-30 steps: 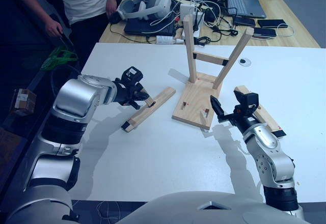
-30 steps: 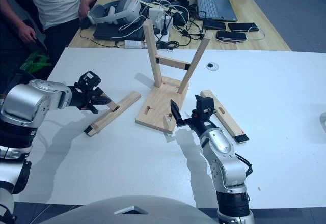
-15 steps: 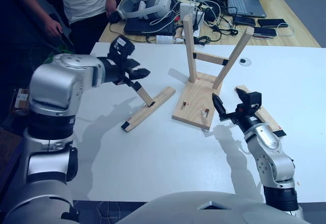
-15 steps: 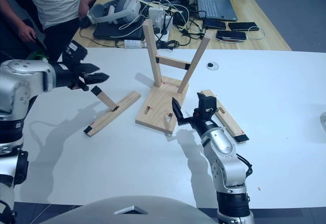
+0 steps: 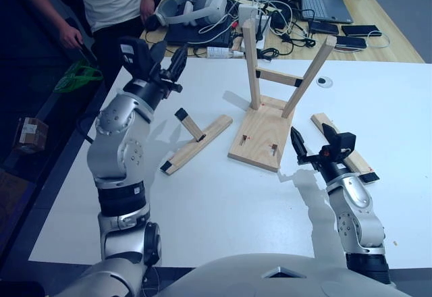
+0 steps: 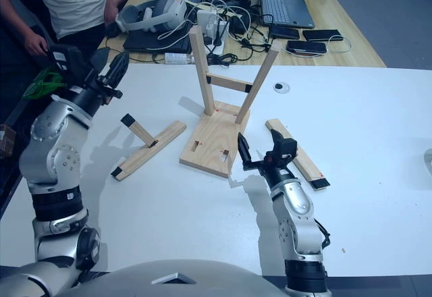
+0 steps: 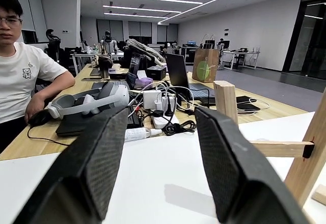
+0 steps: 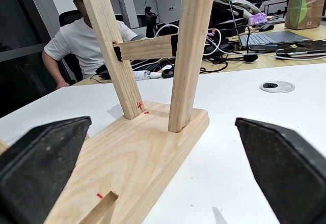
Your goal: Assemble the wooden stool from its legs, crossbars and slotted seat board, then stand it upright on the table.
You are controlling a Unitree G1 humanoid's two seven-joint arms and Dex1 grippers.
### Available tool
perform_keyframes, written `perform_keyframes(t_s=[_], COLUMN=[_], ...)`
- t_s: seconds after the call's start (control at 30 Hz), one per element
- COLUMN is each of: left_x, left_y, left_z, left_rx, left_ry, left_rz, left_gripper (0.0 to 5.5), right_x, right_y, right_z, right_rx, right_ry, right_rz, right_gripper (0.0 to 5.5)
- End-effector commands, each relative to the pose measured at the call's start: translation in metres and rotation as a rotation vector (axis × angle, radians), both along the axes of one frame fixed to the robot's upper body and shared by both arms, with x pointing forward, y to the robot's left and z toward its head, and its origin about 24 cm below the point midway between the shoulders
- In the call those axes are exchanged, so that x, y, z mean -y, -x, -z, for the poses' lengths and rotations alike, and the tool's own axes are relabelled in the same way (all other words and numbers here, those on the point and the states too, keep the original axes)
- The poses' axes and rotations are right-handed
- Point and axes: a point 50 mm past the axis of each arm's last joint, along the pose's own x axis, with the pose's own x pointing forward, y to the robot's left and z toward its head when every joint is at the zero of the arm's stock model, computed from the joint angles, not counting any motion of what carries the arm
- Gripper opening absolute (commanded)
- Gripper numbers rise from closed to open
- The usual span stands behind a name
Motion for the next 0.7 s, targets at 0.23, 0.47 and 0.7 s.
perform_keyframes(t_s=[0.23,0.47,0.7], left_x=[-0.003,0.009,0.016], left_y=[0.003,0.006,0.005], left_z=[-0.063,-0.042,0.075], left_rx=[0.248,0.113,-0.412], left_ry=[0.054,0.132,0.121], left_rz=[-0.072,-0.031,-0.038], left_gripper=[2.36,2.36,2.36], right_x=[0.006,0.008,0.010], right_y=[0.001,0.000,-0.002], right_z=[0.000,-0.001,0.002], right_rx=[0.029,0.030,0.012], right_ry=[0.013,0.018,0.038], right_rz=[-0.004,-0.008,-0.012], right_gripper=[5.40,5.40,5.40])
